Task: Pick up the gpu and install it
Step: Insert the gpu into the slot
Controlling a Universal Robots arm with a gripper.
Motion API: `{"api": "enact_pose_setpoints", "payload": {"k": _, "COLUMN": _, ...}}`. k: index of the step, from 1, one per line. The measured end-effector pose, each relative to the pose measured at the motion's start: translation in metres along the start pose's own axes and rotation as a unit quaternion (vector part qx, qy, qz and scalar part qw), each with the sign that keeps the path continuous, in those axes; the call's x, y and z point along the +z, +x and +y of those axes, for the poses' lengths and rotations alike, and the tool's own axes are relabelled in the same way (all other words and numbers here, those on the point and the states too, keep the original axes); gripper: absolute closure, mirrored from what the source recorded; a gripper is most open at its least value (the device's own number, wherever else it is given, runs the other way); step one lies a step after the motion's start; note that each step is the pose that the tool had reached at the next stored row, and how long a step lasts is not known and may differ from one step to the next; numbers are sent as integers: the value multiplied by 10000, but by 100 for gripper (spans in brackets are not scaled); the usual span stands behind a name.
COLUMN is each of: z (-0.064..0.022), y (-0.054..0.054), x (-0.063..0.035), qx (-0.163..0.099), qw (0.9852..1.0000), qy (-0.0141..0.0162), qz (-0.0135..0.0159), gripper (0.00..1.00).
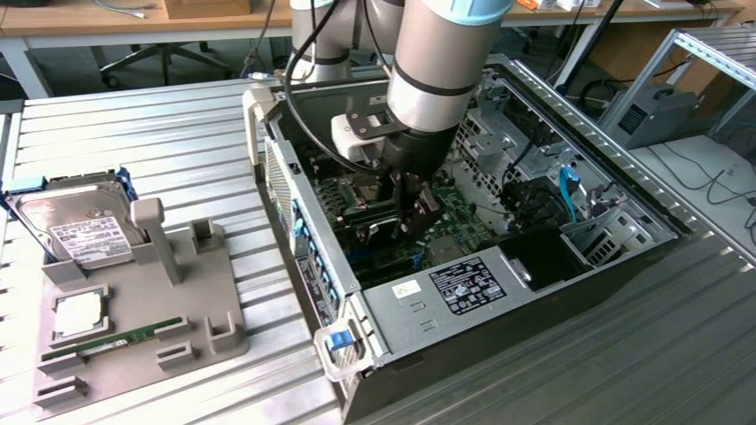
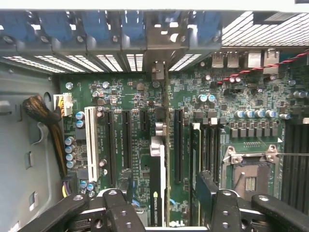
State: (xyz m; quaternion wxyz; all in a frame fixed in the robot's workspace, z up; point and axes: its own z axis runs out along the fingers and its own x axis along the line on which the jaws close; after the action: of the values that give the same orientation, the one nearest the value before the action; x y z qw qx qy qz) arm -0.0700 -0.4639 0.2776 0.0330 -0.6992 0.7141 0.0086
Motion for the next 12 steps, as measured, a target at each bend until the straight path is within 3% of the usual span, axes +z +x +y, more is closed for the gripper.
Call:
{"api": "enact_pose_setpoints", "payload": {"k": 2, "z": -1, "y": -10, "x": -19, "qx": 0, "qw": 10000, "qy": 1, "qz": 3, "gripper": 35}}
{"api": "enact_pose_setpoints", "payload": {"k": 4, "z": -1, "y": -14, "x": -23, "qx": -1, "qw": 10000, "qy": 1, "qz": 31, "gripper": 35}}
{"api": "enact_pose_setpoints", "payload": {"k": 6, "z": 0, "y": -30, "x": -21, "qx": -3, "qw": 9999, "qy": 3, "qz": 133, "gripper": 35}}
{"api": "enact_pose_setpoints", "payload": {"k": 7, "z": 0, "y": -30, "x": -22, "qx": -4, "qw": 9999, "qy": 3, "qz": 144, "gripper": 35}}
{"api": "enact_pose_setpoints", "payload": {"k": 12, "z": 2, "y": -27, "x": -22, "qx": -13, "qw": 9999, "qy": 3, "qz": 145, "gripper": 35}}
